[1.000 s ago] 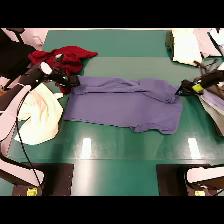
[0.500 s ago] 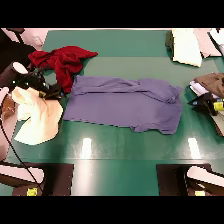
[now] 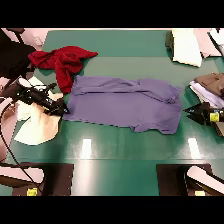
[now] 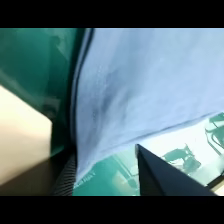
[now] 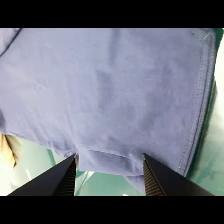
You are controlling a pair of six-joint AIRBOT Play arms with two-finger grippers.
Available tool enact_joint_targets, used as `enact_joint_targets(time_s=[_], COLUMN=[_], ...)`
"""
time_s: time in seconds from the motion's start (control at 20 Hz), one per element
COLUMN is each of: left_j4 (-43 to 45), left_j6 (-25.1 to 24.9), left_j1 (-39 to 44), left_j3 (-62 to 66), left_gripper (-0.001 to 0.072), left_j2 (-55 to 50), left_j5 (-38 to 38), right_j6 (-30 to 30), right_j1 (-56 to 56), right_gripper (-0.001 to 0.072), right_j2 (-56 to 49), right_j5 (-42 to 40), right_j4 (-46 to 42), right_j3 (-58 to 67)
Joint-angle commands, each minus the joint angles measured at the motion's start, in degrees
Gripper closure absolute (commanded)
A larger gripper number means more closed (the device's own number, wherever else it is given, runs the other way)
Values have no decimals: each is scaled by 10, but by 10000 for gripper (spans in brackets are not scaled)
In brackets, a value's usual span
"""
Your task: Fold the shirts.
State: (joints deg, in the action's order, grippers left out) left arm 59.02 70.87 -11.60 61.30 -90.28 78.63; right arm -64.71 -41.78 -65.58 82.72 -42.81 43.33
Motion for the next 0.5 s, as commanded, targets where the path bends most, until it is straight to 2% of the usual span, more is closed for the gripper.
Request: enact_joint_targets(time_s=[0.0,0.05,0.1,0.2,0.35,0.45], left_j4=[1,-3,-3,-16,-47,-47], left_j6=[-8,-8,-9,-20,-19,-19], left_j1=[1,7,19,48,74,83], left_j3=[-19,-26,-27,-27,-27,-27], left_gripper=[225,227,357,686,687,687], left_j2=[-2,-2,-2,-1,1,12], left_j5=[-11,-10,-7,-6,-17,-23], right_j6=[0,-6,-17,-42,-67,-71], right_j1=[-1,-1,-1,-1,-1,-1], right_gripper=[235,235,235,235,235,234], right_j2=[6,6,6,7,7,7], right_j5=[-2,-2,-1,5,14,15], right_j4=[-3,-17,-45,-102,-160,-159], right_j3=[-6,-6,-6,-6,-6,-23])
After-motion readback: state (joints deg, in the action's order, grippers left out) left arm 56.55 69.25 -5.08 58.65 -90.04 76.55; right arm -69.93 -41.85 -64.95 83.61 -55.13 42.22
